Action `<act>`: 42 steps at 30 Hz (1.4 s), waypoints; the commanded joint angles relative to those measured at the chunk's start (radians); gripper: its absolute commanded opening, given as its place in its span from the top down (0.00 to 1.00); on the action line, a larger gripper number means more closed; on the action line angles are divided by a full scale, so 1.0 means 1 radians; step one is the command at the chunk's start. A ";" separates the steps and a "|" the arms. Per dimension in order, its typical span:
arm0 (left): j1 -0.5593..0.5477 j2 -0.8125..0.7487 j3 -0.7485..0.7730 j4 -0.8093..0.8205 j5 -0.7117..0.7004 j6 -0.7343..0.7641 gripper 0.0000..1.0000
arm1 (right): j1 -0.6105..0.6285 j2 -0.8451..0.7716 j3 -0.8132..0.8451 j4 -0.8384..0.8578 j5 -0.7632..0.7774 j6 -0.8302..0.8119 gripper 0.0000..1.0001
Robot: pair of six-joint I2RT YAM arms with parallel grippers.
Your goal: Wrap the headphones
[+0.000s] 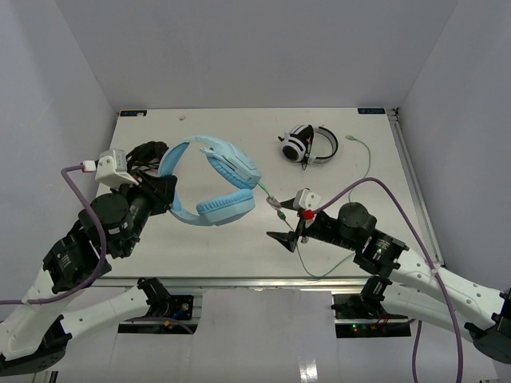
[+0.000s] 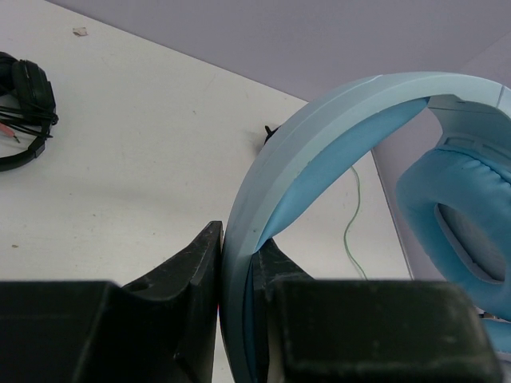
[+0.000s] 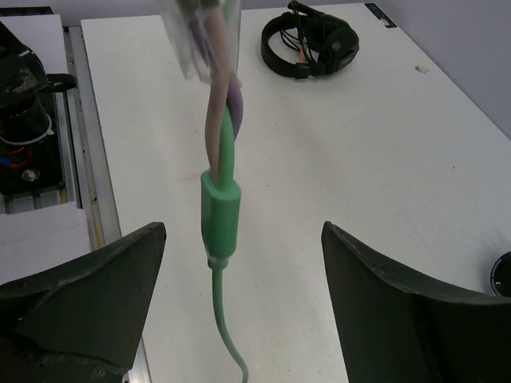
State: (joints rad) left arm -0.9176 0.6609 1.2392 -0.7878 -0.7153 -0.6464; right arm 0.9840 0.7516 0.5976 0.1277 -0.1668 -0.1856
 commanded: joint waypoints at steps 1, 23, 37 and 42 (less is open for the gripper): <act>0.003 -0.042 -0.003 0.127 0.011 -0.064 1.00 | 0.002 -0.006 -0.042 0.185 -0.076 -0.002 0.20; 0.003 -0.187 -0.029 0.176 0.068 -0.091 1.00 | 0.002 0.264 -0.128 0.437 -0.175 0.041 0.37; 0.003 -0.227 -0.041 0.168 -0.008 -0.093 1.00 | 0.002 0.270 -0.203 0.497 -0.182 0.033 0.49; 0.003 -0.233 -0.047 0.141 -0.086 -0.101 1.00 | 0.002 0.242 -0.225 0.509 -0.202 0.028 0.50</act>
State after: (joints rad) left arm -0.9176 0.4423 1.1879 -0.7031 -0.7256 -0.7000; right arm 0.9836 1.0241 0.3949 0.5608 -0.3393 -0.1421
